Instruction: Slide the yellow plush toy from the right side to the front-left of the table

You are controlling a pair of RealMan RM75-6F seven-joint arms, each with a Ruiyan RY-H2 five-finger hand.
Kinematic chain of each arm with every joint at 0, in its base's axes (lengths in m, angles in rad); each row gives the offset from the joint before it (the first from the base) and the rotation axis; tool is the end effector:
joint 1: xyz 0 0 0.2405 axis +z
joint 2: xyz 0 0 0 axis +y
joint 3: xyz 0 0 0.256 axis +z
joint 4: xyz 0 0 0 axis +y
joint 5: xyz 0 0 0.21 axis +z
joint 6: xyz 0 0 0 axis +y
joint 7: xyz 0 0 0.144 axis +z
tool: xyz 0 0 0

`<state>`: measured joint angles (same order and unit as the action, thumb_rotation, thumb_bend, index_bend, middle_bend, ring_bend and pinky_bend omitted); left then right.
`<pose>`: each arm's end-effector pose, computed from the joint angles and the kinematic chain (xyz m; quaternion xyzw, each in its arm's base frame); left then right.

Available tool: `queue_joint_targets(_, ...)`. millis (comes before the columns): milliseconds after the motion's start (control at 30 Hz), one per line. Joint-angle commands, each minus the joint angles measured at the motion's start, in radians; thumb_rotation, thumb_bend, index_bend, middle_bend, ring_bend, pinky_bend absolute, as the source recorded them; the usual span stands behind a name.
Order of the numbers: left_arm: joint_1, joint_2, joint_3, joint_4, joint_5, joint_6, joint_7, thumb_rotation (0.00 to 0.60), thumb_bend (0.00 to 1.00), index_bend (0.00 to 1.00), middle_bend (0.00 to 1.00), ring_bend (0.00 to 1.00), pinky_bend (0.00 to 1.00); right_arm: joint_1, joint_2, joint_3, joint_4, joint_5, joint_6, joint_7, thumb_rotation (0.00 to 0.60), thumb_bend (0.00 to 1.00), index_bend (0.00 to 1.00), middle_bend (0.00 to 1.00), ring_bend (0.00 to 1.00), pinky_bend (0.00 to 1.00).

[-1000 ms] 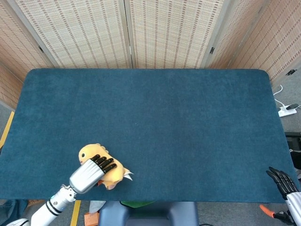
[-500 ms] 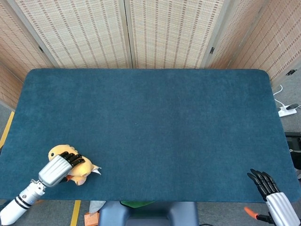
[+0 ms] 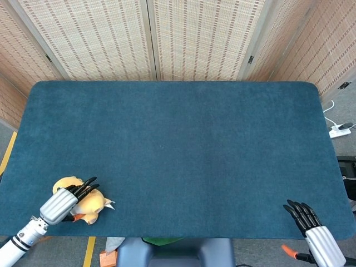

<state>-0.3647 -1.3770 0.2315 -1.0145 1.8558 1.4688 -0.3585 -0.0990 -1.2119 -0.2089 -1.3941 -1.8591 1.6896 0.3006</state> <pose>-0.3245 0.2150 0.0726 -0.8001 -0.3112 -0.3829 0.3412 -0.3194 -0.0620 0.1211 0.6309 -0.4649 0.4360 0.4424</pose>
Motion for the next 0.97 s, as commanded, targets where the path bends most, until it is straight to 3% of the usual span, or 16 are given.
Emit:
queue_joint_targets(33,0.006,0.034,-0.009,-0.083,-0.017,0.014,-0.020,0.600,0.21,0.00,0.00,0.00,0.19,-0.002,-0.003,-0.005,0.009,-0.008,0.007,0.014,0.600,0.09,0.00,0.00,0.00,0.00)
queue_joint_targets(267,0.032,0.089,-0.020,-0.163,-0.034,0.058,-0.030,0.600,0.21,0.00,0.00,0.00,0.18,-0.007,0.000,-0.009,0.033,-0.027,0.040,0.040,0.600,0.09,0.00,0.00,0.00,0.00)
queue_joint_targets(467,0.130,0.202,-0.013,-0.287,-0.046,0.208,0.008,0.600,0.21,0.00,0.00,0.00,0.15,0.011,0.008,0.010,0.018,-0.038,0.047,0.019,0.600,0.09,0.00,0.00,0.00,0.00)
queue_joint_targets(600,0.281,0.284,-0.015,-0.408,-0.167,0.332,0.039,0.600,0.22,0.00,0.00,0.00,0.15,-0.003,0.005,0.063,-0.017,0.004,0.074,-0.104,0.600,0.09,0.00,0.00,0.00,0.00)
queue_joint_targets(733,0.428,0.252,-0.074,-0.456,-0.349,0.432,0.102,0.600,0.25,0.00,0.00,0.00,0.13,-0.043,-0.020,0.139,-0.052,0.067,0.137,-0.308,0.600,0.09,0.00,0.00,0.00,0.00)
queue_joint_targets(800,0.455,0.257,-0.069,-0.461,-0.339,0.449,0.112,0.600,0.27,0.00,0.00,0.00,0.13,-0.056,-0.036,0.169,-0.064,0.091,0.163,-0.371,0.600,0.09,0.00,0.00,0.00,0.00)
queue_joint_targets(967,0.459,0.270,-0.048,-0.443,-0.273,0.412,0.098,0.600,0.28,0.00,0.00,0.00,0.13,-0.068,-0.014,0.159,-0.093,0.107,0.149,-0.372,0.600,0.11,0.00,0.00,0.00,0.00)
